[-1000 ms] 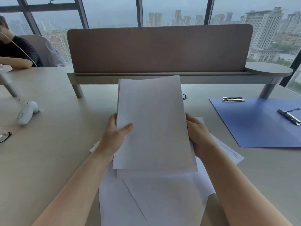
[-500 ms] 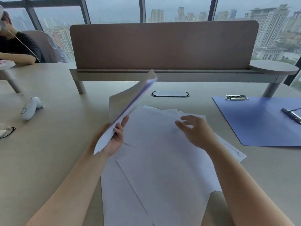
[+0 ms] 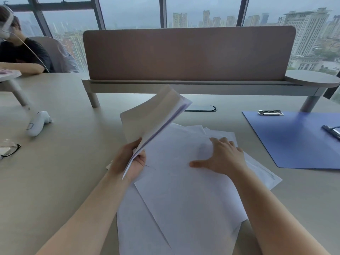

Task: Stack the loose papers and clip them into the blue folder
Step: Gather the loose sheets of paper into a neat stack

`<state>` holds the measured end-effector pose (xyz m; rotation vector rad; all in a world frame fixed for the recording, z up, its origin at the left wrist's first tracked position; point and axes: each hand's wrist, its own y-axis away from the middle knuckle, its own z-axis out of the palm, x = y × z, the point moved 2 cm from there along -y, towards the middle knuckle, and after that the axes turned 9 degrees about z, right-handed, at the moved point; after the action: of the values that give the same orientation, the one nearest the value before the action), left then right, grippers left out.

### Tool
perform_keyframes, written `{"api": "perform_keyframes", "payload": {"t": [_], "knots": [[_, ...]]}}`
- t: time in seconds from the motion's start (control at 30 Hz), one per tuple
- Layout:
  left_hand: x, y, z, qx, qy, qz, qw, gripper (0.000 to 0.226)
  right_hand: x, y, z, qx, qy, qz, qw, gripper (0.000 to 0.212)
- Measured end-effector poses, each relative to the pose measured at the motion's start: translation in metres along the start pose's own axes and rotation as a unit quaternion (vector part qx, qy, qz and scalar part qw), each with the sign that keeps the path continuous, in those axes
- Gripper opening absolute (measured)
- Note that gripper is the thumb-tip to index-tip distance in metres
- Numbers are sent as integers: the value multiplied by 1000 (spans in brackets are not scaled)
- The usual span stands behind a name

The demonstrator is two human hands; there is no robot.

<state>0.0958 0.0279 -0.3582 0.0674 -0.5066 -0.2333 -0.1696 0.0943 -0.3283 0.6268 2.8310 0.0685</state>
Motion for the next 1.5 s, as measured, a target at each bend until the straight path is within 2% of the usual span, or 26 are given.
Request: {"api": "perform_keyframes", "payload": {"t": [0.07,0.1,0.3,0.47,0.57,0.67,0.73,0.97,1.17,1.2,1.27,1.3,1.37,1.43,1.5], "knots": [[-1,6,7,21,-25,17,999,35,-3,-6,-3,10,0,16,1000,120],[-2,9,9,23,-30,17,999,32,-5,-10,-4,7,4,22,1000,120],[-2,12,13,34,-23,20,999,31,-17,-36,-12,-23,39,41,998,124],[-2,15,17,38,-36,14,999,31,-27,-45,-22,-68,42,34,996,113],[-1,17,21,39,-43,7,998,29,-33,-43,-19,-77,31,-53,995,98],[0,18,22,52,-50,1,997,18,-42,-33,-13,-133,38,-169,976,86],[-1,19,24,63,-61,0,996,12,-48,-28,-9,-155,59,-192,967,84],[2,25,30,83,-63,5,995,18,-63,-18,-15,-152,130,-241,950,72],[16,21,27,86,-58,46,994,25,-55,-10,-18,-127,83,-233,961,72],[18,19,27,75,-67,61,993,33,-53,-10,-18,-130,73,-233,961,66],[22,19,29,49,-129,90,986,53,-47,-10,-22,-138,40,-237,961,42],[23,20,28,40,-167,103,980,56,-42,-11,-25,-138,14,-228,964,29],[27,16,23,32,-219,117,968,44,-31,-12,-35,-116,-44,-194,973,17],[30,14,21,50,-274,133,951,20,-18,-11,-46,-74,-108,-163,978,16],[30,11,18,72,-313,148,935,30,-6,-11,-51,-37,-208,-125,969,17]]}}
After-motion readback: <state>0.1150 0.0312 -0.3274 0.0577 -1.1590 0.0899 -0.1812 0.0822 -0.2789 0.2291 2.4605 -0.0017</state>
